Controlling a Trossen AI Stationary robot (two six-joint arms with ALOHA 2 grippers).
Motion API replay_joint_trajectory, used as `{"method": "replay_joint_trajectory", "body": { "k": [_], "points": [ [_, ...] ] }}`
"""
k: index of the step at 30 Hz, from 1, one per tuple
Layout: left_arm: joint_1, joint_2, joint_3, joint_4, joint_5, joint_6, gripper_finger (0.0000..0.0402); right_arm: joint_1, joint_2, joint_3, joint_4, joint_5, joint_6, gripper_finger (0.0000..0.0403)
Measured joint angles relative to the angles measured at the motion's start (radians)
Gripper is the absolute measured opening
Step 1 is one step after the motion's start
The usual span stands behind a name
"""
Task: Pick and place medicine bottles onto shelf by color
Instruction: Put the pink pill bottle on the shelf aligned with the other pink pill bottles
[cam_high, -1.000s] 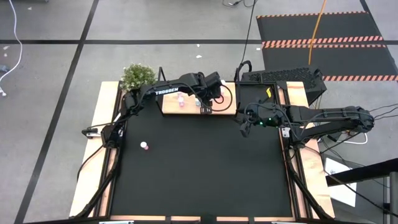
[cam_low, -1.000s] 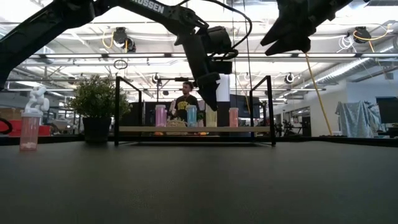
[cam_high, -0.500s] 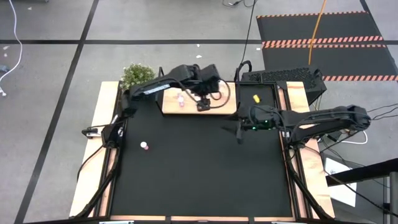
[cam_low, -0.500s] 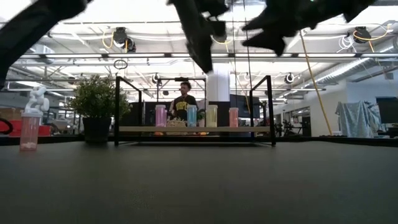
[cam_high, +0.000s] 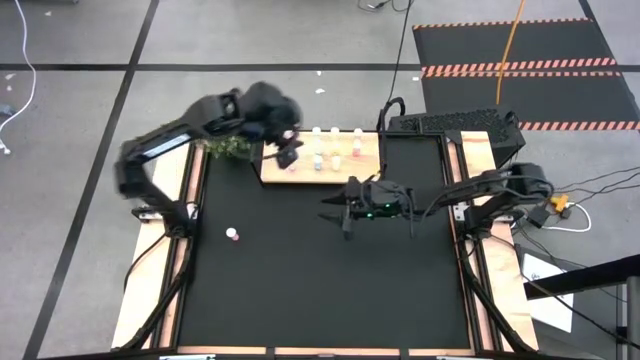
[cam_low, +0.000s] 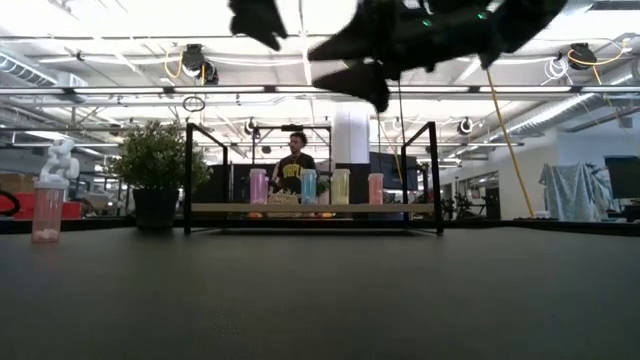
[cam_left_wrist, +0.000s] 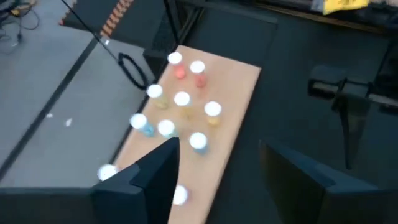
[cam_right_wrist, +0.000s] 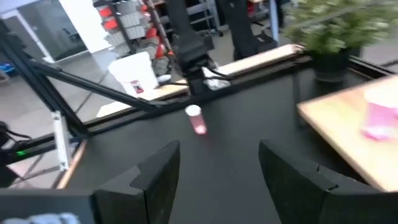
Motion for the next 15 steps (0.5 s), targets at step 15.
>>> {"method": "replay_joint_trajectory", "body": {
  "k": [15],
  "points": [
    [-0.261,-0.718,-0.881,0.179,0.101,-0.188,0.0189,0.101,0.347,0.353,0.001,-0.002,-0.113,0.0215]
  ]
}}
